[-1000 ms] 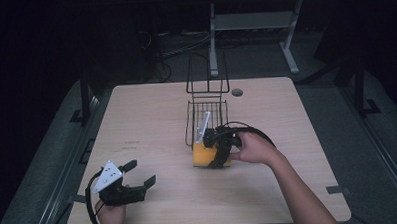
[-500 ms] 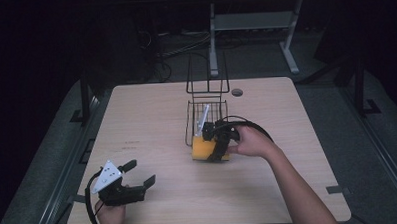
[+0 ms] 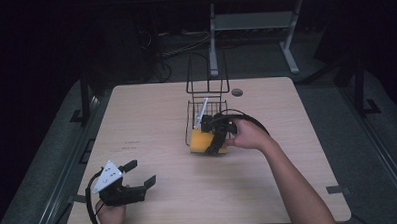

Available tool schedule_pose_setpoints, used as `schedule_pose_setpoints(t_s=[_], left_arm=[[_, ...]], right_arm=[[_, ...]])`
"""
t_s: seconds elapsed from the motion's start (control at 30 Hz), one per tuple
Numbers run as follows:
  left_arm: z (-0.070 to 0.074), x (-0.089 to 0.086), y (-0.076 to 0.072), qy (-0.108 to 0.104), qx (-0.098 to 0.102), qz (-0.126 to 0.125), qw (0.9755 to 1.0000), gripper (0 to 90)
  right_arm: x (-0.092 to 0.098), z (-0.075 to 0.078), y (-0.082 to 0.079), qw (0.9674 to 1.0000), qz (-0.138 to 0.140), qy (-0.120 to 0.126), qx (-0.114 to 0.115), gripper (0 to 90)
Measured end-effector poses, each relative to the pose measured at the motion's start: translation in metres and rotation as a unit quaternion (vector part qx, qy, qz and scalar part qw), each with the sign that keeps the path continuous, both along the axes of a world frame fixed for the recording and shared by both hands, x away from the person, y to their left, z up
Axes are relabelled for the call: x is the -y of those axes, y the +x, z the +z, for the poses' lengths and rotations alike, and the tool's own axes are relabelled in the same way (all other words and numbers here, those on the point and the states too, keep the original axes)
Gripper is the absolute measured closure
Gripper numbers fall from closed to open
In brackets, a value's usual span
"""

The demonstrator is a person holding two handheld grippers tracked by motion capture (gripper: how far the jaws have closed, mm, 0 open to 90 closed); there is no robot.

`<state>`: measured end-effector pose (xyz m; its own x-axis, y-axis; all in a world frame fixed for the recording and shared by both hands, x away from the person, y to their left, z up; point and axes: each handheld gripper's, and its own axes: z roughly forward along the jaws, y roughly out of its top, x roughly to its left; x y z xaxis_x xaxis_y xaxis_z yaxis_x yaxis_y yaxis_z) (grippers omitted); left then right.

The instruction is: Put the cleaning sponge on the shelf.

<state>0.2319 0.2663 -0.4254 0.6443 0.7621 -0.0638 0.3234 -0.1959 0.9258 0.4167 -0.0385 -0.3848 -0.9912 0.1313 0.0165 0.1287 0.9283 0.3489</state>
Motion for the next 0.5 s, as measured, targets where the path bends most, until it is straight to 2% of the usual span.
schedule_pose_setpoints(t_s=[0.13,0.23,0.43,0.5], left_arm=[[0.000,-0.001,0.000,-0.005,-0.001,0.003,1.0000,12.8],[0.000,-0.001,0.000,-0.005,0.000,0.003,1.0000,12.8],[0.001,-0.002,0.000,-0.006,0.000,0.004,1.0000,12.8],[0.001,-0.002,0.000,-0.007,0.000,0.004,1.0000,12.8]], right_arm=[[-0.001,-0.006,0.006,1.0000,-0.005,0.002,-0.007,20.8],[-0.003,-0.007,0.008,0.9999,-0.001,-0.011,-0.007,20.8],[-0.007,0.000,0.012,1.0000,0.006,-0.005,0.000,20.9],[-0.008,0.001,0.015,0.9999,0.007,-0.014,0.005,20.9]])
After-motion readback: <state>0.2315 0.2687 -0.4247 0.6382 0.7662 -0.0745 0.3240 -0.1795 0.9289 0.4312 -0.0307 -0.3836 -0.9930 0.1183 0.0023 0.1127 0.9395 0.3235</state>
